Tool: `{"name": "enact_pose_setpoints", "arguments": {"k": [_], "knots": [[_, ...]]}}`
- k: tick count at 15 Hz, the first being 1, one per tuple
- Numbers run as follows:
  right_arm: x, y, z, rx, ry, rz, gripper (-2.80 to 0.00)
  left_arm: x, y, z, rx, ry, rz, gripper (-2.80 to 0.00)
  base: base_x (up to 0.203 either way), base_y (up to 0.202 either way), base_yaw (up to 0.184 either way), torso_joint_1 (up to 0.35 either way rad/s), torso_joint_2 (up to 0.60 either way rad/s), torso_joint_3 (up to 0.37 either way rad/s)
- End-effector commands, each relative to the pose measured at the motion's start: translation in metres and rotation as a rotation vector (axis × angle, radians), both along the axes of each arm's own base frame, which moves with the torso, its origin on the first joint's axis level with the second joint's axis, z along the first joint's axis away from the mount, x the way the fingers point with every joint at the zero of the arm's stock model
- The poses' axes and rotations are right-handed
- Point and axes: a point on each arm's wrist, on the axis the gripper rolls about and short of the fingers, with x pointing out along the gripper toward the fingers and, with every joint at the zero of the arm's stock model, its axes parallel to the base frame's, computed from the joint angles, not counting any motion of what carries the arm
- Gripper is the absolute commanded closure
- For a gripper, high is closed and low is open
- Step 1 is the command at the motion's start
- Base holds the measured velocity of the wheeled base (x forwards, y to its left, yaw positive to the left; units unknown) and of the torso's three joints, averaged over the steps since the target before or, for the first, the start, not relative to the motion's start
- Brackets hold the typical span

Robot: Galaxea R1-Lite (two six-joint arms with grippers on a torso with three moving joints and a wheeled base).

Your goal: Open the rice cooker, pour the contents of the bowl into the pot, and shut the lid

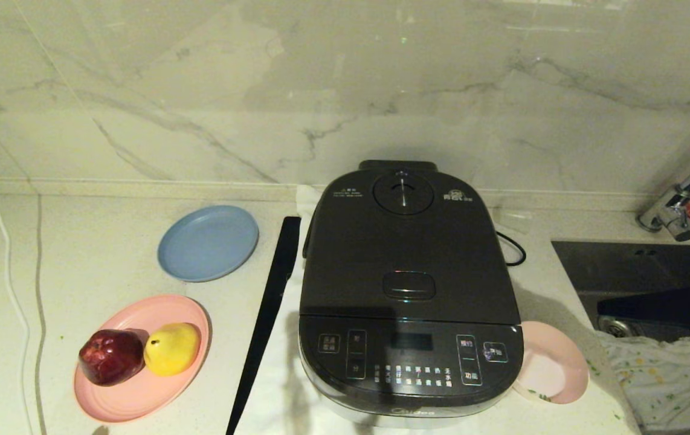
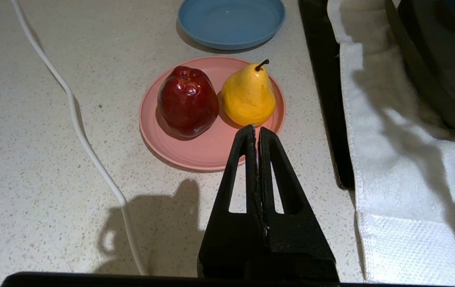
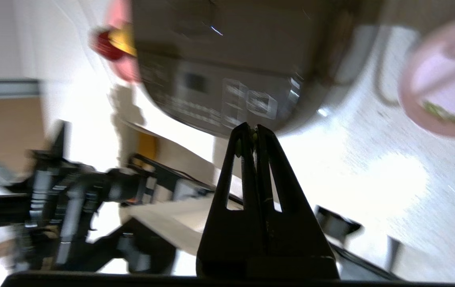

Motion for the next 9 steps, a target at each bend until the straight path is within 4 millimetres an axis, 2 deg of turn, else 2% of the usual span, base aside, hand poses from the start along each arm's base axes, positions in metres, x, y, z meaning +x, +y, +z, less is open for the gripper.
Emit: {"name": "enact_pose_setpoints", "arguments": {"k": [1,5,9], "knots": [[0.003,0.005,-0.017,-0.045,0.051,0.008,0.00,0.000,0.000,-0.001,-0.001,0.004,0.000,0.00,0.000,0.000,0.000,0.000,0.00,0.000],[0.013,0.013,-0.034,-0.075,0.073,0.008,0.00,0.000,0.000,-0.001,0.001,0.004,0.000,0.00,0.000,0.000,0.000,0.000,0.00,0.000],[0.018,0.019,-0.038,-0.088,0.083,0.017,0.00,0.000,0.000,-0.001,0.001,0.004,0.000,0.00,0.000,0.000,0.000,0.000,0.00,0.000]]}}
